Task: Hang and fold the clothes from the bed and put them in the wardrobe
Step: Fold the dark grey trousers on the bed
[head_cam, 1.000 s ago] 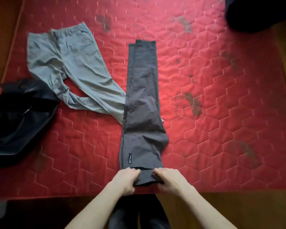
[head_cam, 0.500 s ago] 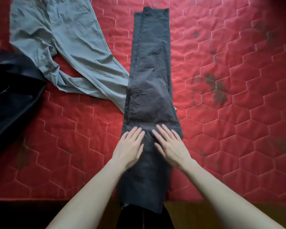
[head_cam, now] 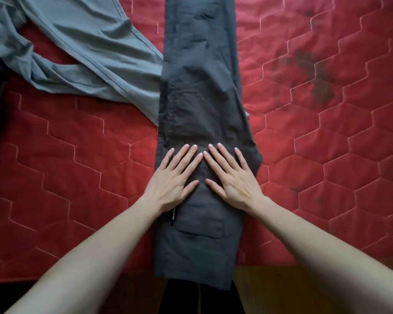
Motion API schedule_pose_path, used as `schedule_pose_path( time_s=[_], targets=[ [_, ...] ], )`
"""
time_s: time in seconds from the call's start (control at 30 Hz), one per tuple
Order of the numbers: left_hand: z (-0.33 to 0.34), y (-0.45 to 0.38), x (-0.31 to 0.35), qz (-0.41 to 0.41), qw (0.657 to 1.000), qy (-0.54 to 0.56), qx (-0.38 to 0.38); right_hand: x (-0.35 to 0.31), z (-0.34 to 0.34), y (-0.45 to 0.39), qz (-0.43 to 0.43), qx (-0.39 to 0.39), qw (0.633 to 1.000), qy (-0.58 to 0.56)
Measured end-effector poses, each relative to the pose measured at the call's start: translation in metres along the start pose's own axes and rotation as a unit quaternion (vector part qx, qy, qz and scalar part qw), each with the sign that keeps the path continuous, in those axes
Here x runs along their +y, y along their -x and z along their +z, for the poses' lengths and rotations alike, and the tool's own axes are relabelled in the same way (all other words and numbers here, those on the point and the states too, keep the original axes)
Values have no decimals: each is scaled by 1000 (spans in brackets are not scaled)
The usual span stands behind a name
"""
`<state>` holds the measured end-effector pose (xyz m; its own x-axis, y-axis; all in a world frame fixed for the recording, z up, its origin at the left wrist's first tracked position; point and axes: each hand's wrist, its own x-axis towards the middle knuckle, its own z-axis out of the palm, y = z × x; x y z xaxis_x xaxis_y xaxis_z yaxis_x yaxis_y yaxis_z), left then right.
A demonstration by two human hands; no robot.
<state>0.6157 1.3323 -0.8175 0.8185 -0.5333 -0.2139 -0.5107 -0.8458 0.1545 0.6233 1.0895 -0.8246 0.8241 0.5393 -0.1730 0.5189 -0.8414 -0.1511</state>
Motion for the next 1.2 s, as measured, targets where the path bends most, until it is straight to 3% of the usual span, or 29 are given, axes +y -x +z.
schedule_pose_path(
  time_s=[0.23, 0.5, 0.63, 0.8, 1.0, 1.2],
  targets=[
    [1, 64, -6, 147, 988, -32, -36, -25, -3, 43, -109, -43, 993, -16],
    [-13, 106, -35, 349, 925, -76, -130, -33, -6, 85, -259, -129, 956, -37],
    [-12, 116, -27, 337, 928, -62, -149, -25, -12, 88, -312, -170, 934, -39],
    [-4, 120, -20, 293, 948, -40, -119, -21, -11, 83, -376, -195, 905, 31],
    [4, 122, -16, 284, 953, -37, -95, -29, -5, 96, -363, -171, 914, 58],
    [-4, 120, -11, 267, 960, 6, -88, -24, -3, 100, -346, -139, 928, 9]
  ],
)
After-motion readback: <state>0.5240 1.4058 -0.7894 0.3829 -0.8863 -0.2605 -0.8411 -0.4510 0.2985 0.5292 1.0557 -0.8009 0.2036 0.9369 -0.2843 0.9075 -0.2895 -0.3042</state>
